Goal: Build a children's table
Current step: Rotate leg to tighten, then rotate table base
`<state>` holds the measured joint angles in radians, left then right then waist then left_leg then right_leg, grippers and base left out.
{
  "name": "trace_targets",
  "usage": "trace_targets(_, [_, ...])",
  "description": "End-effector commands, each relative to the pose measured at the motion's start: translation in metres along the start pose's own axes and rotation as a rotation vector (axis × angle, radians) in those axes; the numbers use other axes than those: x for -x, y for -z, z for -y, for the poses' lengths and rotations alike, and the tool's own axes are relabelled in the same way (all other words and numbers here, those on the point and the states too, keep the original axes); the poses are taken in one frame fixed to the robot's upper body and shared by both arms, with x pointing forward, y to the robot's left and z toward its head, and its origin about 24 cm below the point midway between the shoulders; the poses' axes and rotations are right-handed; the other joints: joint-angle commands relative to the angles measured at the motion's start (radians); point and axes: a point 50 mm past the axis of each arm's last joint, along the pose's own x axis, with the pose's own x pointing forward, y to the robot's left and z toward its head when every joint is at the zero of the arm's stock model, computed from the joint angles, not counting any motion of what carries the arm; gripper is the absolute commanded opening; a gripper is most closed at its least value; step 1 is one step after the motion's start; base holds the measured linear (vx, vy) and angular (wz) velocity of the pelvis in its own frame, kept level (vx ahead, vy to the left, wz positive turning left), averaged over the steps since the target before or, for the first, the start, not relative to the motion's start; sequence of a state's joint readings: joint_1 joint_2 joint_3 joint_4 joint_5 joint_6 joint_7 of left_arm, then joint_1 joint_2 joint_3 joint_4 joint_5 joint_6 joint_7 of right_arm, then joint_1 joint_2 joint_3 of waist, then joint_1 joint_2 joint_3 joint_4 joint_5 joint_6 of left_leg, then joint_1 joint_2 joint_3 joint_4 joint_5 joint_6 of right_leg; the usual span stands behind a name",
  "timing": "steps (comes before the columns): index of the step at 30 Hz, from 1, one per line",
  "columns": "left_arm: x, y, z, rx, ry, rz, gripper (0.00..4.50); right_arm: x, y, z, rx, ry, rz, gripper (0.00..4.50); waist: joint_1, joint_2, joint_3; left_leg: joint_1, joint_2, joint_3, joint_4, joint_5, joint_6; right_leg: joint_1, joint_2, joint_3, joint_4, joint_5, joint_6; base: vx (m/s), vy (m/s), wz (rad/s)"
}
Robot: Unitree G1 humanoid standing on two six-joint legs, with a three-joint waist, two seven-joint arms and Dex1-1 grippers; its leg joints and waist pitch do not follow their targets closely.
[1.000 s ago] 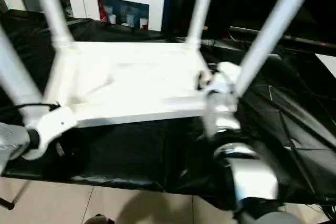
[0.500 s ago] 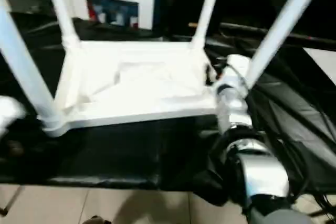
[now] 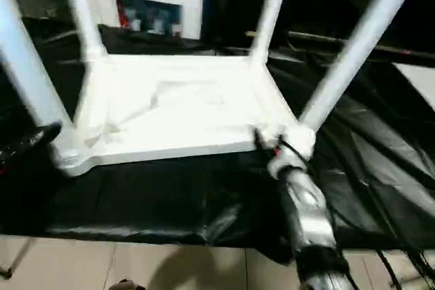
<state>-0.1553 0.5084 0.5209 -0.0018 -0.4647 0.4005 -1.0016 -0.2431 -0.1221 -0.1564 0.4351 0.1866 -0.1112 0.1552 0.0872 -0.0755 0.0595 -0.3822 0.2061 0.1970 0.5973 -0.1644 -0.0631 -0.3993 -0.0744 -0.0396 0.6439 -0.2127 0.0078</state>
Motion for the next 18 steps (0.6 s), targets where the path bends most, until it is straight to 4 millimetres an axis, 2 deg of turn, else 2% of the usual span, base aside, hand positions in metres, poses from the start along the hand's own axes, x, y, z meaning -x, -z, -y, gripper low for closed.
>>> trace_targets(1, [-0.009, 0.004, 0.008, 0.034, 0.074, 0.016, 4.40, 0.007, -0.001, 0.011, -0.002, 0.085, -0.009, 3.95, -0.002, 0.030, -0.056, 0.031, 0.022, -0.019, -0.089, -0.390, -0.072, 0.017, -0.049, 0.042, -0.096, -0.249, -0.123, 0.000, 0.000, 0.00])
trace_targets(2, [-0.015, 0.006, 0.009, 0.047, 0.093, 0.021, 4.40, 0.013, 0.002, 0.015, 0.019, 0.116, -0.039, 3.95, -0.004, 0.032, -0.057, 0.028, 0.020, -0.020, -0.089, -0.386, -0.072, 0.021, -0.048, 0.042, -0.095, -0.243, -0.122, 0.000, 0.000, 0.00])
trace_targets(4, [-0.023, 0.011, 0.009, 0.042, 0.095, 0.006, 4.40, 0.018, 0.007, 0.021, 0.048, 0.146, -0.089, 3.95, -0.005, 0.026, -0.056, 0.029, 0.019, -0.018, -0.088, -0.384, -0.068, 0.019, -0.045, 0.042, -0.098, -0.249, -0.115, 0.000, 0.000, 0.00])
trace_targets(5, [-0.030, 0.016, 0.009, 0.031, 0.086, -0.014, 4.40, 0.019, 0.011, 0.023, 0.062, 0.151, -0.135, 3.95, -0.004, 0.029, -0.056, 0.031, 0.018, -0.019, -0.088, -0.382, -0.068, 0.018, -0.044, 0.042, -0.098, -0.253, -0.113, 0.000, 0.000, 0.00])
trace_targets(7, [-0.032, 0.017, 0.008, 0.029, 0.081, -0.021, 4.40, 0.018, 0.013, 0.023, 0.068, 0.147, -0.154, 3.95, -0.006, 0.030, -0.057, 0.030, 0.021, -0.020, -0.088, -0.383, -0.071, 0.019, -0.047, 0.042, -0.095, -0.236, -0.118, 0.000, 0.000, 0.00])
trace_targets(10, [-0.046, 0.019, 0.016, 0.020, 0.128, -0.016, 4.40, 0.008, 0.024, 0.015, 0.118, 0.042, -0.277, 3.95, -0.007, 0.029, -0.058, 0.029, 0.021, -0.019, -0.086, -0.372, -0.071, 0.022, -0.048, 0.041, -0.094, -0.225, -0.127, 0.000, 0.000, 0.00])
trace_targets(12, [-0.056, 0.014, 0.032, 0.061, 0.235, 0.010, 4.40, -0.004, 0.025, 0.008, 0.139, -0.006, -0.307, 3.95, -0.007, 0.031, -0.059, 0.032, 0.022, -0.016, -0.083, -0.359, -0.073, 0.019, -0.050, 0.041, -0.090, -0.204, -0.149, 0.000, 0.000, 0.00])
trace_targets(13, [-0.060, 0.012, 0.041, 0.080, 0.297, 0.012, 4.40, -0.010, 0.024, 0.005, 0.141, -0.015, -0.310, 3.95, -0.007, 0.029, -0.060, 0.033, 0.022, -0.015, -0.081, -0.357, -0.072, 0.019, -0.051, 0.041, -0.090, -0.203, -0.154, 0.000, 0.000, 0.00])
trace_targets(14, [-0.061, 0.010, 0.051, 0.103, 0.377, 0.001, 4.40, -0.016, 0.024, 0.002, 0.143, -0.031, -0.319, 3.95, -0.003, 0.032, -0.061, 0.035, 0.023, -0.014, -0.080, -0.346, -0.073, 0.018, -0.052, 0.041, -0.087, -0.188, -0.166, 0.000, 0.000, 0.00])
trace_targets(16, [-0.062, 0.009, 0.066, 0.141, 0.497, -0.033, 4.40, -0.025, 0.023, -0.002, 0.164, -0.047, -0.331, 3.95, -0.002, 0.033, -0.063, 0.031, 0.023, -0.012, -0.078, -0.310, -0.073, 0.021, -0.049, 0.039, -0.077, -0.141, -0.184, 0.000, 0.000, 0.00])
trace_targets(17, [-0.063, 0.010, 0.073, 0.155, 0.555, -0.052, 4.40, -0.031, 0.021, -0.005, 0.182, -0.052, -0.338, 3.95, 0.000, 0.027, -0.063, 0.032, 0.022, -0.010, -0.077, -0.286, -0.068, 0.023, -0.047, 0.038, -0.073, -0.112, -0.190, 0.000, 0.000, 0.00])
trace_targets(18, [-0.064, 0.010, 0.076, 0.173, 0.575, -0.052, 4.40, -0.034, 0.021, -0.008, 0.184, -0.066, -0.347, 3.95, -0.001, 0.025, -0.065, 0.025, 0.020, -0.009, -0.076, -0.247, -0.067, 0.031, -0.046, 0.038, -0.068, -0.076, -0.188, 0.000, 0.000, 0.00])
